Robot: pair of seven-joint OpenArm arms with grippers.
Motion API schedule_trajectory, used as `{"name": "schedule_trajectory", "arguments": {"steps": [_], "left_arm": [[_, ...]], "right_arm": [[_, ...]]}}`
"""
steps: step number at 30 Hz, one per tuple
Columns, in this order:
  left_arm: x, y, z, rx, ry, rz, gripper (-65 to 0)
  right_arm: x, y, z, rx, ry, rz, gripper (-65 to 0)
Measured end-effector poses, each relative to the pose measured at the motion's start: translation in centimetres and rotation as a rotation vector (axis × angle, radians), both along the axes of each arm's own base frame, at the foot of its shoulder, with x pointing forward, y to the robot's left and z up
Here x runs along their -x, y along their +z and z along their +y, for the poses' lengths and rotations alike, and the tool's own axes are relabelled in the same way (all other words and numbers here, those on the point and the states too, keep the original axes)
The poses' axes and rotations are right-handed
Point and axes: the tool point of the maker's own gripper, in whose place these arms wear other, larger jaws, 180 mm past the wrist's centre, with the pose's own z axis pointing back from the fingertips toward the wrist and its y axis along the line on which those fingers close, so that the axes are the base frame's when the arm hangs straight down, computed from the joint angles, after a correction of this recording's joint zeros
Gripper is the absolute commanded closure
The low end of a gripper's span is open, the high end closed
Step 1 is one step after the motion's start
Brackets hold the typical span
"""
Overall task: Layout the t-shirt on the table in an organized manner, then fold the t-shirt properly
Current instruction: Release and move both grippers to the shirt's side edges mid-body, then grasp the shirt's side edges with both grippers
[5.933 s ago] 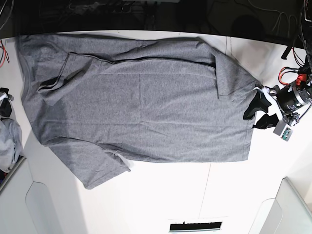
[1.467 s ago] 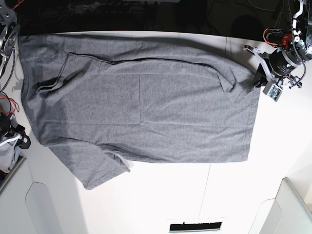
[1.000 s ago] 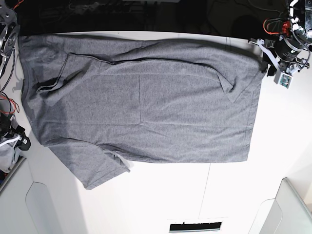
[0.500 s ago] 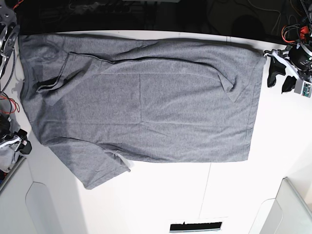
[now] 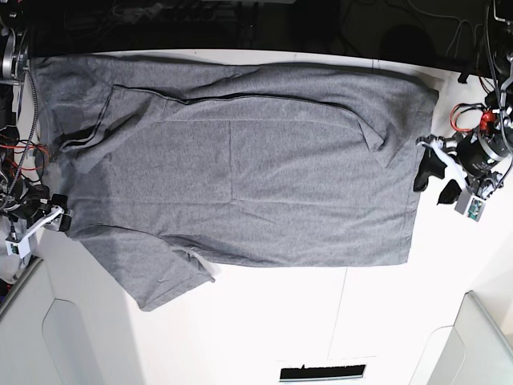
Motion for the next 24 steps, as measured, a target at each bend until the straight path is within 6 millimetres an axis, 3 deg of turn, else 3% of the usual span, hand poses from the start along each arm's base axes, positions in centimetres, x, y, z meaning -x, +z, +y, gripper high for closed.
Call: {"name": "schedule_trajectory", "arguments": {"steps": [6,12,18,24], "left_arm": [[-5.0,-2.0,2.3,-0.034,0.115,0.017,-39.9],[-8.7,-4.8,2.7,0.011,0.184,0.072,-39.8],[-11.3,-5.9,4.0,0.042,0.27,0.091,-39.8],[-11.2,-8.3,2.8,0.071,0.289,0.124,-39.8]], "right_arm": [[0.5,-0.7,-0.2,-0.007,-0.013,0.022,-39.3],[1.2,-1.5,-0.3,-0.017,-0.024,0.055,-39.3],[2.0,-2.4,-0.5,-0.027,-0.037,0.081,-39.3],[2.4,-3.0,-0.9,-0.041,-0.064,0.078,-39.3]]}}
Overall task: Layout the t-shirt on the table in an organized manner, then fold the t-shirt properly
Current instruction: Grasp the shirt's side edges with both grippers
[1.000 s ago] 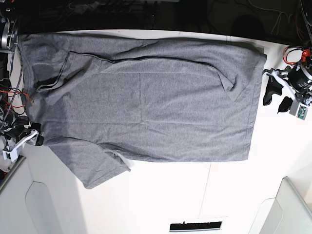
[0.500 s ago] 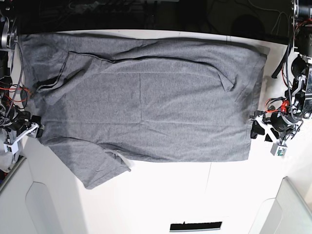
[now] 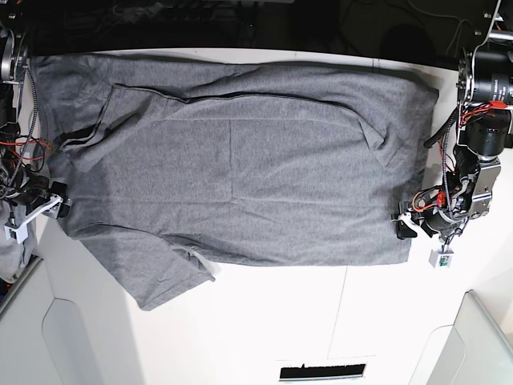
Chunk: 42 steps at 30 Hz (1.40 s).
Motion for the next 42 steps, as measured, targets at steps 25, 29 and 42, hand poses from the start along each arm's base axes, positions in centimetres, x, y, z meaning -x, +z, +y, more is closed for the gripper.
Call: {"name": "schedule_trajectory", "arguments": {"steps": [25,29,42], "left_arm": [[-1.0,-0.5,-4.6,0.071,-0.063,-0.034,-39.7],[-1.0,-0.5,-4.8,0.075,-0.066,-0.035,-39.5],[-1.0,-0.5,-4.8,0.075,-0.065,-0.034,-6.7]], "right_arm": [[-0.8,-0.2,4.8,-0.131,0.13,-0.063,-39.3],[-1.0,-0.2,5.3,-0.132,0.141,-0.068,-39.2],[-1.2,0.4,5.6,-0.095,0.186,-0.064,-30.5]]}}
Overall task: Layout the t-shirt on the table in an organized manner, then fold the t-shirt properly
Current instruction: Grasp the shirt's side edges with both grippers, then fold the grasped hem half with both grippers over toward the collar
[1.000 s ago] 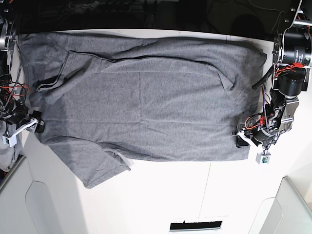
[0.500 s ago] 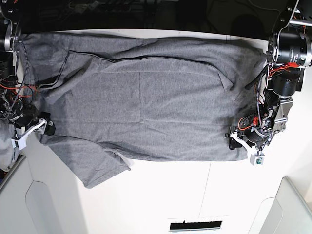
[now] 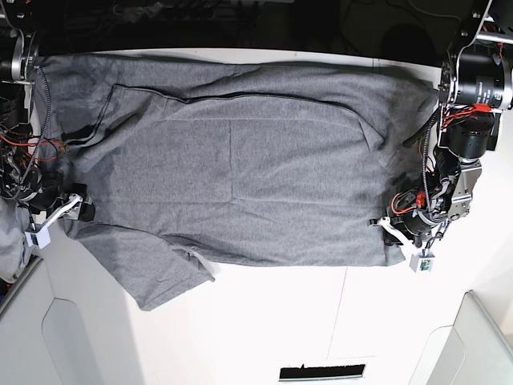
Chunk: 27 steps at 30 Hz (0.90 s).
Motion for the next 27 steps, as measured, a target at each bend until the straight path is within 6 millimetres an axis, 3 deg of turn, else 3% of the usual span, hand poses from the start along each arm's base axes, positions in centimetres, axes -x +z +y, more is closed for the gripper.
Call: {"name": "schedule_trajectory", "arguments": {"steps": [2,4,5,11,15,18,22,27], "left_arm": [[0.0,0.0,0.0,0.0,0.0,0.0,0.0],[0.0,0.0,0.0,0.0,0.0,0.0,0.0],[0.0,0.0,0.1,-0.001,0.001,0.0,0.0],[0.5,0.8,-0.4,0.021,-0.119,0.005,0.0],[0.6,3.5,-1.9,0.105,-0.264,-0.021,0.0],[0.8,4.8,-1.1,0.126,-0.263,-0.007,0.0],[3.5,5.0,0.4,0.122,-0.277,0.023,0.0],[7.1,5.0,1.1,0.053,-0.35,0.041,0.0]], "right_arm": [[0.2,-0.2,-0.1,0.012,0.007,0.008,-15.7],[0.4,-0.3,-0.3,0.037,0.02,0.016,-2.5],[0.2,-0.2,-0.3,0.038,0.019,0.004,0.0],[-0.8,1.0,-0.1,0.053,0.036,-0.046,0.0],[-1.6,2.5,0.4,0.056,0.078,-0.093,0.0],[-1.3,3.4,-0.2,0.087,0.106,-0.114,0.0],[0.5,3.7,-1.6,0.14,0.127,-0.111,0.0],[2.9,3.5,-1.9,0.138,0.146,-0.111,0.0]]}}
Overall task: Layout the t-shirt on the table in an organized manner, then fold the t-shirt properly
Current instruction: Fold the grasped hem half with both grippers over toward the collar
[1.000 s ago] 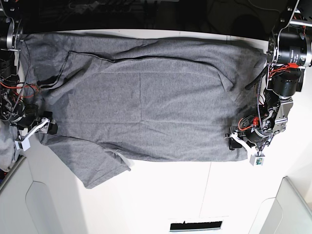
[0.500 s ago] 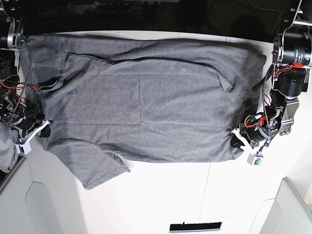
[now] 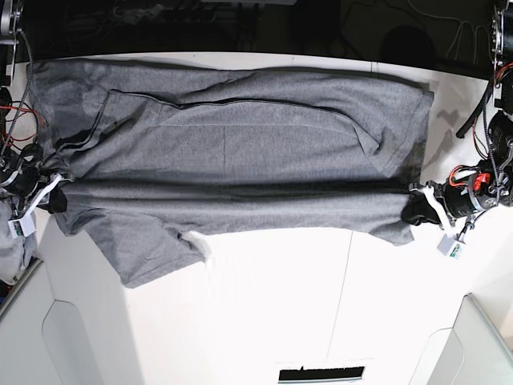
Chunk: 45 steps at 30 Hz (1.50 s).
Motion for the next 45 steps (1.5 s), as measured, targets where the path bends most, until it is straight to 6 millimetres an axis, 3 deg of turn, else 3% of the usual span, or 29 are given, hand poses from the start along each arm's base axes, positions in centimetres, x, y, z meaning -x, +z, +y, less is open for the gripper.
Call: {"name": "schedule_trajectory", "arguments": {"steps": [4,5,8,9,12,17,19,24,27,32,38,45], "left_arm": [[2.3,-0.4,-1.7,-0.003,-0.062,0.003,0.0],[2.9,-0.7,-2.0,0.0,-0.068,0.013,0.0],[4.3,-1.9,-2.5,0.007,-0.074,0.045,0.0],[4.4,-2.1,-2.7,0.01,-0.075,0.047,0.0],[4.2,-1.9,-3.0,0.018,-0.075,0.039,0.0],[4.3,-2.3,-3.6,0.017,-0.083,0.04,0.0],[4.4,-2.4,-3.5,0.008,-0.085,0.043,0.0],[4.7,-2.6,-3.4,0.008,-0.085,0.05,0.0],[4.7,-2.6,-3.4,0.006,-0.085,0.05,0.0],[5.1,-2.9,-3.3,0.004,-0.086,0.065,0.0],[5.6,-3.2,-3.4,0.006,-0.086,0.074,0.0],[5.4,-3.0,-3.5,0.013,-0.083,0.062,0.0]], "right_arm": [[1.7,-0.7,-0.7,-0.032,-0.046,0.01,0.0],[2.0,-0.9,-0.9,-0.038,-0.056,0.012,-4.8],[2.7,-1.2,-1.5,-0.047,-0.087,0.018,-32.5],[2.6,-1.0,-1.7,-0.057,-0.101,0.01,-36.0],[1.9,0.6,-3.0,-0.124,-0.188,-0.056,-36.2],[0.5,4.9,-7.2,-0.218,-0.351,-0.215,-36.2],[-0.3,5.7,-7.5,-0.213,-0.356,-0.236,-36.2],[-3.9,5.6,-4.9,-0.192,-0.33,-0.233,-36.2],[-6.0,4.2,-3.7,-0.17,-0.325,-0.227,-36.2],[-7.9,0.8,-2.4,-0.039,-0.333,-0.132,-36.0],[-6.3,-3.4,2.9,-0.025,-0.181,-0.002,-36.0],[-6.3,-3.5,6.2,-0.1,-0.076,-0.006,-36.0]]}}
